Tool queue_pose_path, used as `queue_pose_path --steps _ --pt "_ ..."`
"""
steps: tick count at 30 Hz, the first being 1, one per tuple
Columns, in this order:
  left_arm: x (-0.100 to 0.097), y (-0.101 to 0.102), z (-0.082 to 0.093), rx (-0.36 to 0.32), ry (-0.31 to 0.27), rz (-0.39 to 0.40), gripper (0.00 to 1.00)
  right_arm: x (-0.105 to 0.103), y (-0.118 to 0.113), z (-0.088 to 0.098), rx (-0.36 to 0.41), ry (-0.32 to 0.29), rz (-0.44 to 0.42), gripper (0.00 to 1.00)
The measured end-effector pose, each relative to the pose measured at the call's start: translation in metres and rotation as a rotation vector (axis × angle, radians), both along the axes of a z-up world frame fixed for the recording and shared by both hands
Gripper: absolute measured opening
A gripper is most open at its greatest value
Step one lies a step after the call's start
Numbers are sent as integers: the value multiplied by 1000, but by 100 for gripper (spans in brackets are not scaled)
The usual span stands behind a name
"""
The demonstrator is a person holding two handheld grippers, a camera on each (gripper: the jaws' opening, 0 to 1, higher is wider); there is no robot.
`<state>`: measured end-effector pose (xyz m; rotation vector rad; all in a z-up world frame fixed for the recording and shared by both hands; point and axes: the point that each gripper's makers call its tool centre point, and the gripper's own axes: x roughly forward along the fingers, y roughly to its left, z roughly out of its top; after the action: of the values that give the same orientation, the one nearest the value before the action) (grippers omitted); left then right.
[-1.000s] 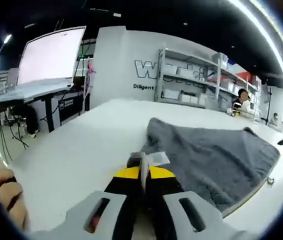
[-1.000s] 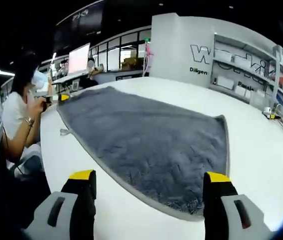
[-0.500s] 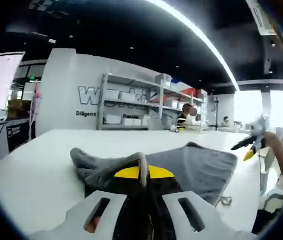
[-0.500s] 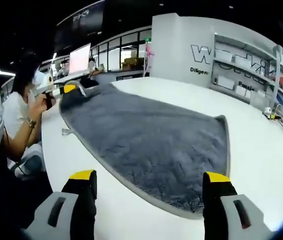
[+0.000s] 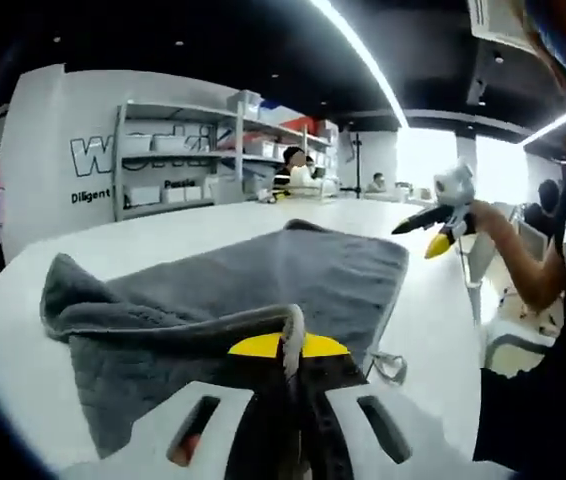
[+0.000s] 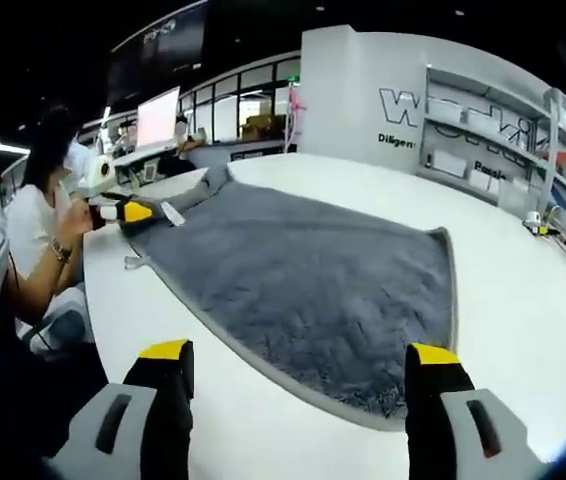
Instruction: Open the folded towel by lifting each exposed corner and separating the folded layers until the towel lies flat within the target outline without major curled edges
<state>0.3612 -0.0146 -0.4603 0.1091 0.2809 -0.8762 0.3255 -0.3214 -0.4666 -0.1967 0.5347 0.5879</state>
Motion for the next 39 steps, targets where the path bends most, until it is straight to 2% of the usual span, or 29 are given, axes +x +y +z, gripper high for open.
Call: queue_pose_path --steps 2,4,6,8,11,13,16,19,22,26,31,34,36,39 --pt "2 2 -6 11 21 11 15 0 1 0 2 0 3 88" --pt "-3 2 -18 34 93 -1 31 0 3 -2 7 3 5 88" --pt "-3 3 -23 43 112 -3 38 -1 3 -4 9 7 6 88" --pt "-7 4 -20 44 108 -5 38 -1 2 -5 9 9 6 88" --pt "-8 10 4 -8 76 13 40 -2 0 -5 12 11 0 88" --pt "-2 22 19 -48 63 61 40 -3 -1 -5 13 10 -5 88" --pt "12 42 24 -59 72 135 39 -3 -1 -6 18 8 -4 88" --pt "33 66 19 -44 98 225 36 -4 1 -7 26 8 -1 87" --pt "50 78 12 -67 137 273 35 -4 2 -10 32 13 1 87" --pt "71 81 1 -128 210 295 35 -6 1 -13 46 27 -5 87" --pt "84 84 -11 -173 269 356 34 -7 1 -15 51 36 -10 86" --pt "87 85 -15 -208 306 382 33 -7 1 -17 52 41 -13 86" --pt "96 89 -16 -225 309 400 32 -7 1 -18 54 43 -13 86" --pt "104 93 -15 -287 343 424 30 -7 2 -19 58 46 -12 86"
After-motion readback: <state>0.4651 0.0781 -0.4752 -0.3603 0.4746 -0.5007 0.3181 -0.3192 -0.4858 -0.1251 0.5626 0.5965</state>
